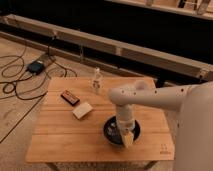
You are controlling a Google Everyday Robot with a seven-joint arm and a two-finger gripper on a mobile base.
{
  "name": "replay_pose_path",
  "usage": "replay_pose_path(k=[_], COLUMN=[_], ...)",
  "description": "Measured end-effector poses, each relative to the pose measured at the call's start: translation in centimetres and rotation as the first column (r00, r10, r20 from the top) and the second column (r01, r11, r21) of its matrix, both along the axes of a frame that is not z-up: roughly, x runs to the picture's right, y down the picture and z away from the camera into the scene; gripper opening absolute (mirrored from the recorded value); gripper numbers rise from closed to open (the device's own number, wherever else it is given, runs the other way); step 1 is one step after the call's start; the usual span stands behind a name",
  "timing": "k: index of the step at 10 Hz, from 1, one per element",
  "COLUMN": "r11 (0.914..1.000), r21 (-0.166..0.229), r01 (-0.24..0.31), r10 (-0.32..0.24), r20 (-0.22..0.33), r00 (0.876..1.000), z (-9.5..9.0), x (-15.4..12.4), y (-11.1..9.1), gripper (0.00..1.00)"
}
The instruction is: Drag the ceramic bowl in a circle
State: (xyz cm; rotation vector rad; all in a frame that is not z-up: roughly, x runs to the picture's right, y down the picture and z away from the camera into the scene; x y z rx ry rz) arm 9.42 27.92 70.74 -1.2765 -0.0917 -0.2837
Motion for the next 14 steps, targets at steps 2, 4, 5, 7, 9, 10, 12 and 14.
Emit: replay_pose_path(k=[2, 4, 5, 7, 9, 10, 12, 14], r11=[0.9997, 0.9977, 0.9966, 0.9932, 0.9904, 0.9885, 0.9850, 0.9778], r21=[0.024, 0.067, 0.081, 0.116, 0.138, 0.151, 0.172, 0.203], r01=[-0.001, 0.007, 0.011, 0.016, 0.011, 0.005, -0.012, -0.052], r10=[-0.001, -0.014, -0.020, -0.028, -0.021, -0.014, 0.003, 0.045], r20=[0.058, 0.111, 0.117, 0.102, 0.074, 0.060, 0.052, 0.043], r00=[0.998, 0.994, 0.993, 0.994, 0.997, 0.998, 0.999, 0.998], z=[0.6, 1.8, 2.3, 3.8, 4.9, 5.5, 6.3, 7.4], x=[-2.7, -5.1, -5.4, -4.5, -3.0, -2.3, -1.9, -1.8], y=[-0.7, -2.2, -2.8, -4.3, -5.2, -5.6, -6.1, -6.4], gripper=[0.00, 0.00, 0.00, 0.00, 0.05, 0.15, 0.34, 0.58])
